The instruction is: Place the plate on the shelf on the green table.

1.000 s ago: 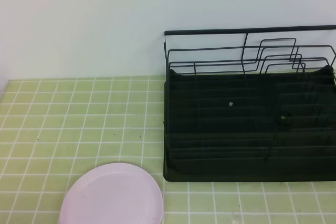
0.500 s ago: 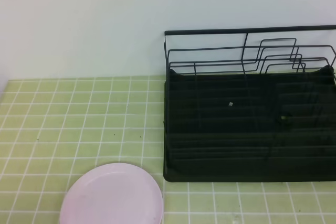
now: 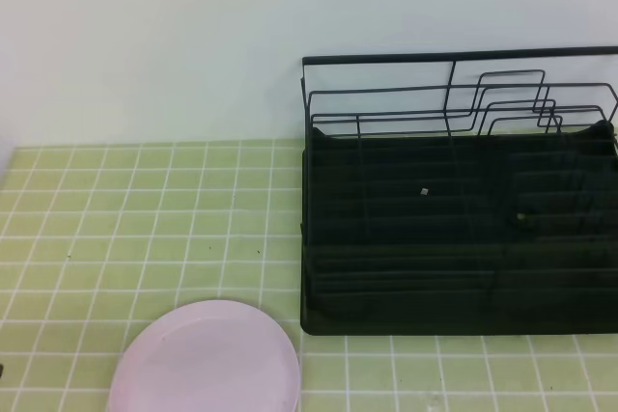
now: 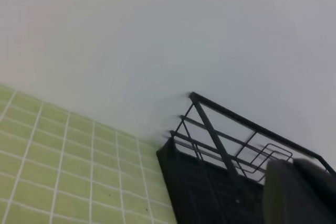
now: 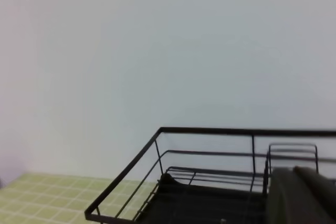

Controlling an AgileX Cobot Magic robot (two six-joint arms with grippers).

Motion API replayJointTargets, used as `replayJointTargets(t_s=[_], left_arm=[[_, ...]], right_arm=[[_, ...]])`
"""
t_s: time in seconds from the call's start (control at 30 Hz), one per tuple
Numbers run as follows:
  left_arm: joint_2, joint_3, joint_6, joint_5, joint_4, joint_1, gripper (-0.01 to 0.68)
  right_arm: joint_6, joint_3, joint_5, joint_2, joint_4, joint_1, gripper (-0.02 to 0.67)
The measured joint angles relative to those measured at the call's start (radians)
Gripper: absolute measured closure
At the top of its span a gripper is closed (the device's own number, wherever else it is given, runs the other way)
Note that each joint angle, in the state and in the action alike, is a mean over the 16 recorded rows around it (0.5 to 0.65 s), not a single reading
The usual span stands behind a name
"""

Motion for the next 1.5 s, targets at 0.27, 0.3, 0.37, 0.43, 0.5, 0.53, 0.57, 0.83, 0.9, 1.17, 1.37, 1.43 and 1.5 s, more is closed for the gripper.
replayJointTargets(t_s=[0.27,0.3,0.37,0.43,0.5,0.53,0.57,0.83,0.9,1.17,1.37,1.43,1.5], left_arm=[[0.101,-0.083,0.136,0.082,0.005,0.0,0.675],[0.119,-0.095,0.147,0.09,0.008,-0.001,0.675],[0.16,-0.119,0.167,0.107,0.019,-0.005,0.675],[0.203,-0.148,0.184,0.124,0.035,-0.009,0.675],[0.248,-0.178,0.2,0.138,0.056,-0.014,0.675],[0.271,-0.194,0.205,0.143,0.067,-0.017,0.675],[0.294,-0.209,0.21,0.148,0.078,-0.019,0.675],[0.508,-0.336,0.219,0.192,0.191,-0.037,0.675],[0.569,-0.369,0.219,0.205,0.22,-0.039,0.675],[0.815,-0.486,0.23,0.228,0.311,-0.039,0.675],[0.985,-0.534,0.248,0.209,0.354,-0.038,0.675],[1.034,-0.541,0.253,0.202,0.361,-0.038,0.675],[1.079,-0.545,0.259,0.197,0.368,-0.038,0.675]], right_arm=[[-0.105,-0.13,0.12,0.122,-0.117,0.002,0.652],[-0.1,-0.146,0.131,0.144,-0.149,0.004,0.652],[-0.083,-0.177,0.153,0.191,-0.217,0.009,0.651],[-0.055,-0.212,0.176,0.241,-0.304,0.017,0.651],[-0.016,-0.251,0.198,0.29,-0.406,0.03,0.652],[0.007,-0.271,0.209,0.314,-0.46,0.039,0.652],[0.032,-0.292,0.222,0.337,-0.514,0.049,0.652],[0.216,-0.449,0.356,0.504,-0.837,0.148,0.652],[0.248,-0.479,0.396,0.539,-0.874,0.171,0.652],[0.284,-0.533,0.513,0.63,-0.804,0.22,0.652],[0.285,-0.536,0.538,0.651,-0.707,0.222,0.652],[0.285,-0.536,0.539,0.652,-0.683,0.222,0.652],[0.285,-0.536,0.54,0.653,-0.661,0.222,0.652]])
